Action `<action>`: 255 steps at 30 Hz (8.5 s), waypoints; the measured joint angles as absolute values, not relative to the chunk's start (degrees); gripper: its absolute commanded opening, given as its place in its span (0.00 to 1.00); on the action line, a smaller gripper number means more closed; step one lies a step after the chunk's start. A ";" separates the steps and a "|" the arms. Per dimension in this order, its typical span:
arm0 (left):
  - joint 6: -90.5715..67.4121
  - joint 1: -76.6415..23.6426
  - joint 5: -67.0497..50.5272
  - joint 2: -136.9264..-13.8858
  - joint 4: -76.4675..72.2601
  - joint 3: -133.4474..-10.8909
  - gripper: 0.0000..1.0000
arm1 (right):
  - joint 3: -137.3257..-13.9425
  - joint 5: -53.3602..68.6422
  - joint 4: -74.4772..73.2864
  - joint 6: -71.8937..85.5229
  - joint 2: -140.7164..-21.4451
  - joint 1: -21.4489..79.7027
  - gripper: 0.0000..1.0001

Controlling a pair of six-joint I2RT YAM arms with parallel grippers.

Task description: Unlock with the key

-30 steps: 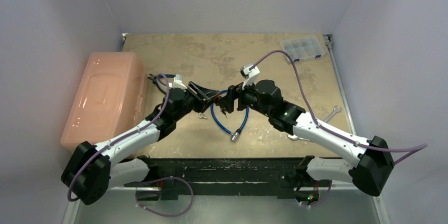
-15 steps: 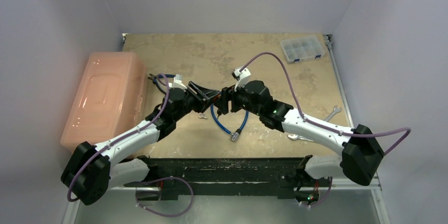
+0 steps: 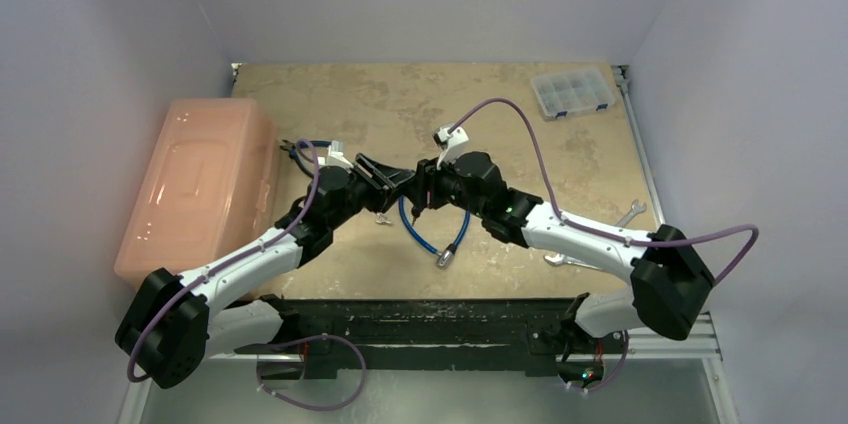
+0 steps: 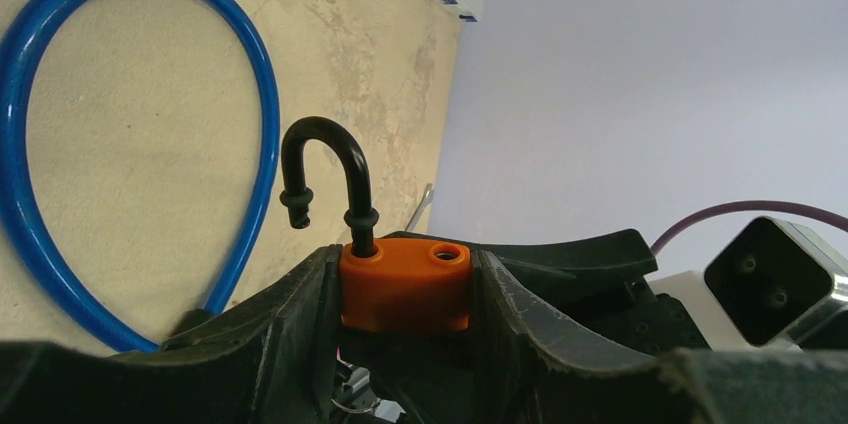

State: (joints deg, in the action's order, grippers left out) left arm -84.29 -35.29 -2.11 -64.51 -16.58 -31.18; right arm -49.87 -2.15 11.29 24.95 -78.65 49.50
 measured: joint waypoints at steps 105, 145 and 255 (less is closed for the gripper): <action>-26.85 -35.27 22.37 -27.51 33.82 -47.13 0.98 | -56.53 6.26 2.90 26.46 -82.76 34.57 0.00; -21.52 -34.13 22.44 -19.46 33.93 -44.12 0.97 | -105.01 34.11 7.70 41.54 -139.57 33.78 0.00; -21.43 -33.50 21.26 -21.63 33.54 -43.20 0.98 | -55.88 -13.74 -30.76 58.72 -83.53 44.73 0.99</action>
